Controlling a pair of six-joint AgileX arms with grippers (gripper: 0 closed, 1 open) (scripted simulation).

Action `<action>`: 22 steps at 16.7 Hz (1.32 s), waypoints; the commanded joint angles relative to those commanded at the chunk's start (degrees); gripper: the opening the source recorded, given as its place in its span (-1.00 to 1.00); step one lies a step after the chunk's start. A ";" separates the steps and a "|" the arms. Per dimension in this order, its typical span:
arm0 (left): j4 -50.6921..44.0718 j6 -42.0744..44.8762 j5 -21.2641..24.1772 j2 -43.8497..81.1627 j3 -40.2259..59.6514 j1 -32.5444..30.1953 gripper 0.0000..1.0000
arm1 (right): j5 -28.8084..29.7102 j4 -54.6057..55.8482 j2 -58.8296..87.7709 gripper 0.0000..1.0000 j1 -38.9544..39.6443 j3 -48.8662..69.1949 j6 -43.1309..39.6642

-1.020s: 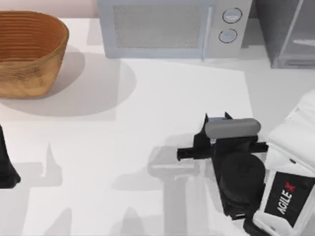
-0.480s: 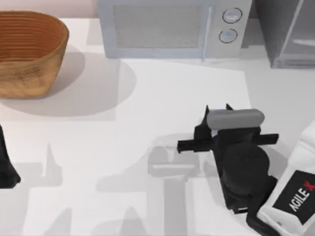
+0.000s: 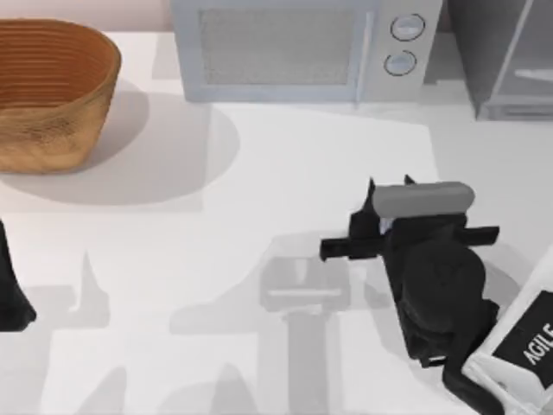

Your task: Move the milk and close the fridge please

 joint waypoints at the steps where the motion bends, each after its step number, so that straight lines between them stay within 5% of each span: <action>1: 0.00 0.00 0.00 0.00 0.00 0.00 1.00 | -1.68 -1.16 -1.58 -1.00 -1.62 -0.71 -0.35; 13: 0.00 0.00 0.00 0.00 0.00 0.00 1.00 | -34.56 -14.19 -28.62 -1.00 -38.68 -7.64 -4.54; 22: 0.00 0.00 0.00 0.00 0.00 0.00 1.00 | -37.62 -15.78 -31.51 -1.00 -42.51 -7.10 -4.73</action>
